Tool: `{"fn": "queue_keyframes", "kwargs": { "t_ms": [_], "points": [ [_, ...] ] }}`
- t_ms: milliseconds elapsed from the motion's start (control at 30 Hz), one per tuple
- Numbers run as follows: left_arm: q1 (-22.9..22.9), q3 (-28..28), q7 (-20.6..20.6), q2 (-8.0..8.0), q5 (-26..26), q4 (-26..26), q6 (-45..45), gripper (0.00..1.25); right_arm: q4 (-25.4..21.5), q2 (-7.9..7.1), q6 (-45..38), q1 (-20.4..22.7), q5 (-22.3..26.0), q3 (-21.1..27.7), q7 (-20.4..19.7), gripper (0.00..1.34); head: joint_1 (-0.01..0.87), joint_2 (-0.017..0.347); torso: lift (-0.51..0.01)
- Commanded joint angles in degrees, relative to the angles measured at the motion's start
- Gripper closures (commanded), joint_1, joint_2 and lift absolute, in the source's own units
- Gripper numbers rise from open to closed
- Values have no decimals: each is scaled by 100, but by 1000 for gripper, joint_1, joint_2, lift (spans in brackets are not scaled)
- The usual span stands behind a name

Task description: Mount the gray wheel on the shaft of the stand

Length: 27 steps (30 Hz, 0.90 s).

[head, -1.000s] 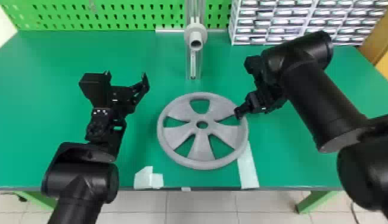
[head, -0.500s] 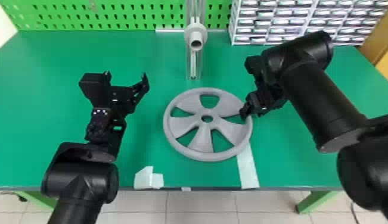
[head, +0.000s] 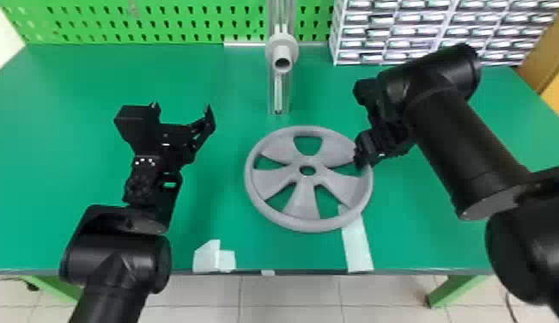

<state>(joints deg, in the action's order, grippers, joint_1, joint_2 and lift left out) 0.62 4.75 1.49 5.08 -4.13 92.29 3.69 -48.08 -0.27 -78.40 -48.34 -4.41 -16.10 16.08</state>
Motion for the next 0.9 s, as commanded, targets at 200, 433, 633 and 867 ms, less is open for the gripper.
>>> {"fn": "queue_keyframes", "kwargs": {
  "t_ms": [200, 433, 633, 867],
  "points": [
    [17, 0, 0, 1, 0, 0, 0, 191, -96, 9, 26, 27, -69, 11, 0, 1179, 865, 52, -101],
    [17, 0, 0, -7, 0, 18, 0, 191, -360, 0, 35, 106, -77, 28, 0, 1179, 865, 52, -101],
    [52, -18, 0, 1, -8, 62, -9, 191, -931, -44, 35, 334, -77, 37, 0, 1179, 865, 52, -101],
    [114, -71, 88, -7, -8, 123, -18, 191, -1661, -105, 26, 659, -42, 116, 0, 1179, 865, 52, -101]
  ]
}}
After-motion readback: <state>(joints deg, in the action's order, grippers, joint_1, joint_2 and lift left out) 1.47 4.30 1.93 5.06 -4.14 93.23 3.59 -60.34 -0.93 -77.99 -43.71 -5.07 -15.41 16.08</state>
